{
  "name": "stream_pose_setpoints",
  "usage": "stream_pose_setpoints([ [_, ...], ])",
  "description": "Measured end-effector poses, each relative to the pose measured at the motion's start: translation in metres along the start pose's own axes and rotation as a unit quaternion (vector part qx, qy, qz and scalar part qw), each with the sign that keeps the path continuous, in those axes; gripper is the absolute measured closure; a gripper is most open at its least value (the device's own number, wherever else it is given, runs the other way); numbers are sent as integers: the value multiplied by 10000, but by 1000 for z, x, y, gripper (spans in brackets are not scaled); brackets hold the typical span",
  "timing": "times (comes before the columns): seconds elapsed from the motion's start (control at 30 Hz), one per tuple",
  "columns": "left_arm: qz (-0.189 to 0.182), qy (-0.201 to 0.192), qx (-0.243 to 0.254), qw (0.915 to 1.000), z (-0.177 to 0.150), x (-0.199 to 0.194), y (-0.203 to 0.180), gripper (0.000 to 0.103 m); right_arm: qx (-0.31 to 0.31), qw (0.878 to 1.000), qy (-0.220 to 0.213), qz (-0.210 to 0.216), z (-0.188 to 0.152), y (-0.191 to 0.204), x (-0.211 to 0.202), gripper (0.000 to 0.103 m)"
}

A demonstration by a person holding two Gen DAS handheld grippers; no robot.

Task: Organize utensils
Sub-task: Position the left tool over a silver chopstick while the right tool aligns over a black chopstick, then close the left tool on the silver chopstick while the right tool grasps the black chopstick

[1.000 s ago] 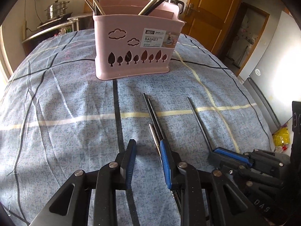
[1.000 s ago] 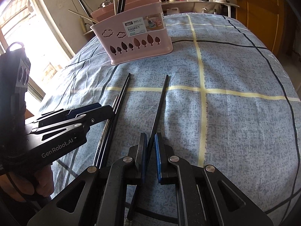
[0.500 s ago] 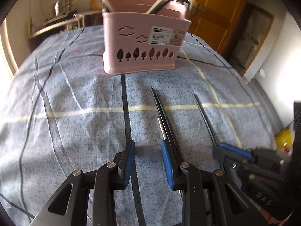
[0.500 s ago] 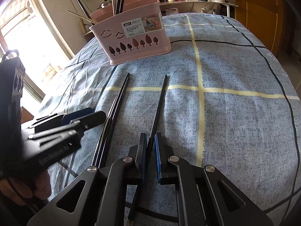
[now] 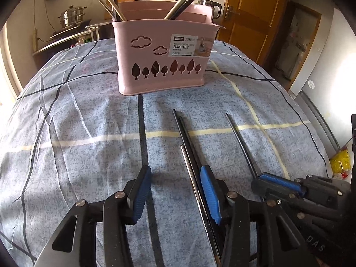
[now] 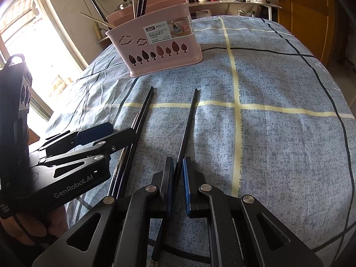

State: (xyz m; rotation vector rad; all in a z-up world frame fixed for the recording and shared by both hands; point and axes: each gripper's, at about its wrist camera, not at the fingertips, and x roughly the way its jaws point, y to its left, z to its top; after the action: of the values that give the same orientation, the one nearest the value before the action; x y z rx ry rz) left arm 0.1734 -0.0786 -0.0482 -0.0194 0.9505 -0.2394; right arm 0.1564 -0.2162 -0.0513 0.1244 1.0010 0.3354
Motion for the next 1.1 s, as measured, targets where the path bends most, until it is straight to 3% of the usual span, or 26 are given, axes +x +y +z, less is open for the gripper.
stream_pose_setpoints([
  [0.3, -19, -84, 77, 9999, -14, -10, 17, 57, 12, 10000, 1, 4, 0, 0, 0, 95],
  [0.37, -50, -69, 145, 9999, -16, -13, 19, 61, 10, 10000, 1, 1, 0, 0, -1, 95],
  [0.43, -80, -49, 163, 9998, -17, -16, 23, 77, 10, 10000, 2, -3, 0, 0, -1, 95],
  [0.5, -85, -33, 155, 9998, -17, -17, 29, 86, 10, 10000, 4, -5, 0, 0, -1, 95],
  [0.77, 127, -31, -205, 9997, -15, -29, 66, 102, -6, 10000, 12, -28, 0, 0, -1, 95],
  [1.1, 95, -26, -425, 9990, -18, -31, 85, 103, -50, 10000, 32, -66, 1, 1, 0, 95],
])
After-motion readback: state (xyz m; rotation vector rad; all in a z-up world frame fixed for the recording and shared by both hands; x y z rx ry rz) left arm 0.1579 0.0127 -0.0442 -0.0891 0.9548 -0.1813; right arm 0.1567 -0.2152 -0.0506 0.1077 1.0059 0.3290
